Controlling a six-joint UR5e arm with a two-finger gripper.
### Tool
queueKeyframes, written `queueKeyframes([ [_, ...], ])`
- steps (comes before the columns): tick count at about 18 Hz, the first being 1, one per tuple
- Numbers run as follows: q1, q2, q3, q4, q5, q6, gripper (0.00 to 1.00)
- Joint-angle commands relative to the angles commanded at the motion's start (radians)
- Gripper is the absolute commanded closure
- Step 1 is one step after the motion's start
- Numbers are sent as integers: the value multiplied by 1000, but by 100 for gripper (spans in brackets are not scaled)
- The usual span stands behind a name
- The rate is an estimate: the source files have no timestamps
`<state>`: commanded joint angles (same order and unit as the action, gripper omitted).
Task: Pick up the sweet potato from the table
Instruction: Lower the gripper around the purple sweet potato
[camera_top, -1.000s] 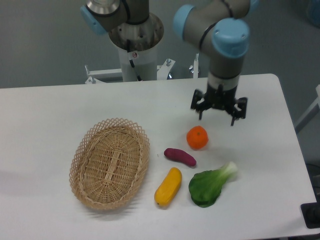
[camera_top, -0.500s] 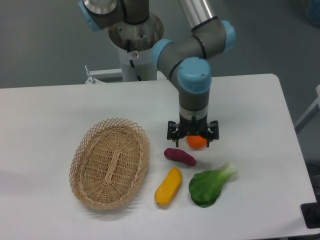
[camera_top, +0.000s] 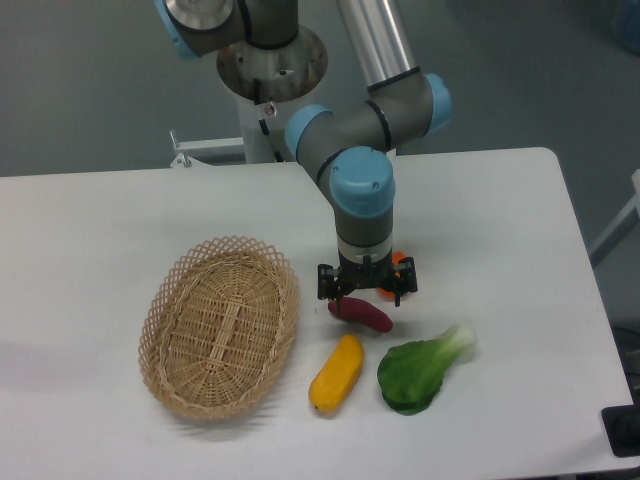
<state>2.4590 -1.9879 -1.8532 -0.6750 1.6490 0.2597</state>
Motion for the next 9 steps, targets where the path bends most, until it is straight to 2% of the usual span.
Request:
queueKeyframes([
  [3, 0, -5, 23, 0, -2, -111, 0],
  [7, -17, -17, 32, -1, -2, -166, 0],
  [9, -31, -32, 17, -2, -2, -178, 0],
])
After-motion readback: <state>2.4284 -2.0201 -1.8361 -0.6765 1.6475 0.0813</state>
